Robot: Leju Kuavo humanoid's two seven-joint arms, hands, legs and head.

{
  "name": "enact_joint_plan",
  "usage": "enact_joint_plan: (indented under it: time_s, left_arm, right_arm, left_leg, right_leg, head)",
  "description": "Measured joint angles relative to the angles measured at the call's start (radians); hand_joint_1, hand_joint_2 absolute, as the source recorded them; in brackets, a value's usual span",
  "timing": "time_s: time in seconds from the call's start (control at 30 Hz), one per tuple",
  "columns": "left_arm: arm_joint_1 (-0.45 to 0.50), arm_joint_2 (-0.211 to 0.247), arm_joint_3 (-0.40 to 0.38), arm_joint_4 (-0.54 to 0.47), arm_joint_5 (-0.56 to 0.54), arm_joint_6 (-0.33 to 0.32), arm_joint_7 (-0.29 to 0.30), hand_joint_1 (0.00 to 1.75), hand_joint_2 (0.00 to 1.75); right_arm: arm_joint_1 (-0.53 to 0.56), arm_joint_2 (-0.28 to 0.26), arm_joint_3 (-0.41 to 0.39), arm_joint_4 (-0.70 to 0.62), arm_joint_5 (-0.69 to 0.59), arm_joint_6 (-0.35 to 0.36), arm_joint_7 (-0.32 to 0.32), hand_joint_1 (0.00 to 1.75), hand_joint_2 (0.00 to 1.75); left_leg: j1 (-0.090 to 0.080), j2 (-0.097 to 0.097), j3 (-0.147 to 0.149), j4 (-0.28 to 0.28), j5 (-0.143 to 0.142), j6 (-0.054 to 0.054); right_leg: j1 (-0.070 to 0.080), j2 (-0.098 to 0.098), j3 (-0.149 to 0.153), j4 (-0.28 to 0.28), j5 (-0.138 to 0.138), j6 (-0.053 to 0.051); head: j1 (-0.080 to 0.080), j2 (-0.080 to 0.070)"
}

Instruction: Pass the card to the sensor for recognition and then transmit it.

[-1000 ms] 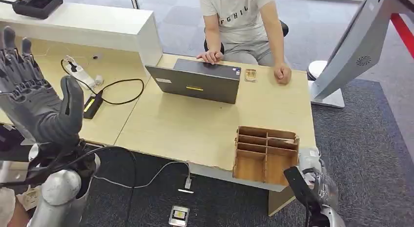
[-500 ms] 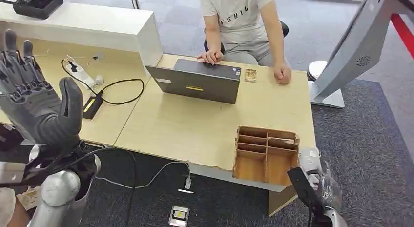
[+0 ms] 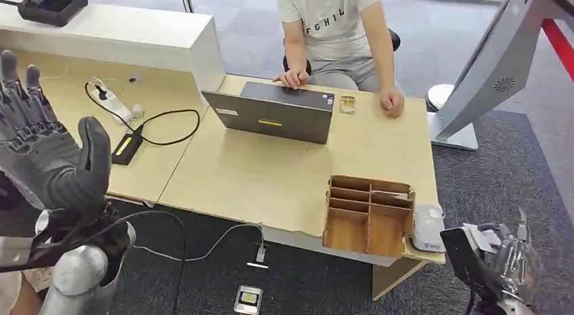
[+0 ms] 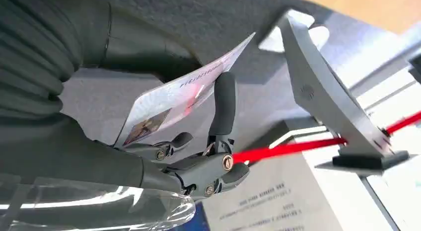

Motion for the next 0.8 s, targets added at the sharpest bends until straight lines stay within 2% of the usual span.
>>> enact_joint_plan:
  time_s: [0.2,0.33,0.53,0.8]
  left_arm:
    - [0.006,-0.001,0.005,-0.003,-0.006,0.0,-0.001,0.0,1.75]
    - [0.006,-0.002,0.008,-0.003,-0.005,0.0,-0.001,0.0,1.75]
    - [-0.007,-0.005,0.006,-0.001,0.027,-0.006,-0.019,0.0,1.75]
    - [-0.057,-0.022,-0.003,0.024,0.079,-0.031,-0.061,0.0,1.75]
  right_arm:
    - [0.019,-0.001,-0.04,-0.162,0.04,-0.013,-0.023,1.75,1.75]
    - [-0.002,0.0,-0.042,-0.225,0.048,0.006,-0.05,1.75,1.75]
    - [-0.122,0.002,-0.022,-0.251,0.02,0.061,-0.105,1.75,1.75]
    - [-0.321,0.026,0.056,-0.218,-0.024,0.142,-0.172,1.75,1.75]
  left_leg:
    - [0.0,0.0,0.0,0.0,0.0,0.0]
    - [0.0,0.0,0.0,0.0,0.0,0.0]
    - [0.0,0.0,0.0,0.0,0.001,0.0]
    - [0.0,0.0,0.0,0.0,0.002,-0.001]
  right_leg:
    - [0.0,0.0,0.0,0.0,0.0,0.0]
    - [0.0,0.0,0.0,0.0,0.0,0.0]
    - [0.0,0.0,0.0,0.0,0.001,-0.001]
    - [0.0,0.0,0.0,0.0,0.001,-0.001]
  head:
    - [0.0,0.0]
    - [0.0,0.0]
    - [0.0,0.0]
    - [0.0,0.0]
